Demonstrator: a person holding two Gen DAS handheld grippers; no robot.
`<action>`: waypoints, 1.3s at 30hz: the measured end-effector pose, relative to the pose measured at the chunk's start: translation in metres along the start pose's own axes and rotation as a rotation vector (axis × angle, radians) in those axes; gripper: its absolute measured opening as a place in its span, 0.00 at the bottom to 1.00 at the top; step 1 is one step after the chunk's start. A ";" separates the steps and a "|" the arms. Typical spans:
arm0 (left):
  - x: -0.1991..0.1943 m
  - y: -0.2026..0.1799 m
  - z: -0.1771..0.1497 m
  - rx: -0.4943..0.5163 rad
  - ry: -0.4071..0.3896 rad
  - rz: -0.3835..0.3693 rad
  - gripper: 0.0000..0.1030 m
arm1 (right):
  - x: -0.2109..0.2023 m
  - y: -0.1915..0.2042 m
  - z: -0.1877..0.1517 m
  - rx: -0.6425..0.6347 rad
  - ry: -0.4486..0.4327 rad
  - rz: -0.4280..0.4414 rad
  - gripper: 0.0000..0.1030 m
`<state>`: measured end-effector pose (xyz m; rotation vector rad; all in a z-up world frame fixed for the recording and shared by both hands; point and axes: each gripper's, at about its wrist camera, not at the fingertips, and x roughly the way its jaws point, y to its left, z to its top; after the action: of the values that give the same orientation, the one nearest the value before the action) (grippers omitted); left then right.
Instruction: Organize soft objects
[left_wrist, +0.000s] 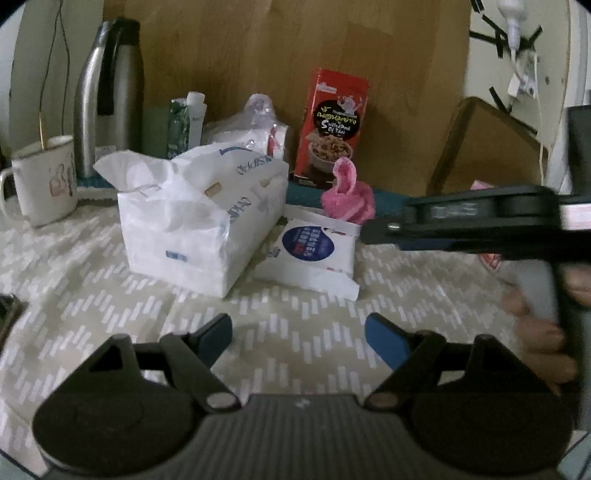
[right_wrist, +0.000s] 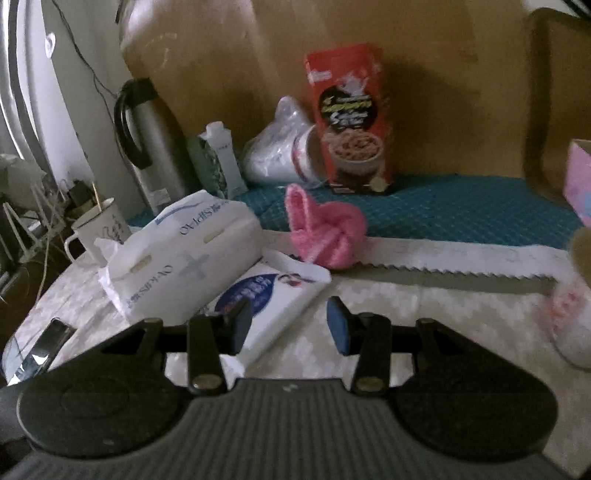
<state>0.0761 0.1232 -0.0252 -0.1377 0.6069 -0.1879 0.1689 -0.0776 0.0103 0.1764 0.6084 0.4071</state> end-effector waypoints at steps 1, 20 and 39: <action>0.001 0.002 0.000 -0.007 0.002 -0.011 0.80 | 0.007 0.001 0.004 0.001 0.002 0.000 0.46; 0.002 0.008 0.003 -0.056 0.003 -0.082 0.80 | 0.008 -0.014 -0.003 0.026 0.007 0.027 0.04; 0.000 0.010 0.020 -0.187 0.055 -0.279 0.80 | -0.103 -0.031 -0.072 -0.152 -0.077 -0.045 0.43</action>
<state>0.0893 0.1342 -0.0106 -0.4003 0.6590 -0.4058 0.0600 -0.1464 -0.0028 0.0324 0.5030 0.3993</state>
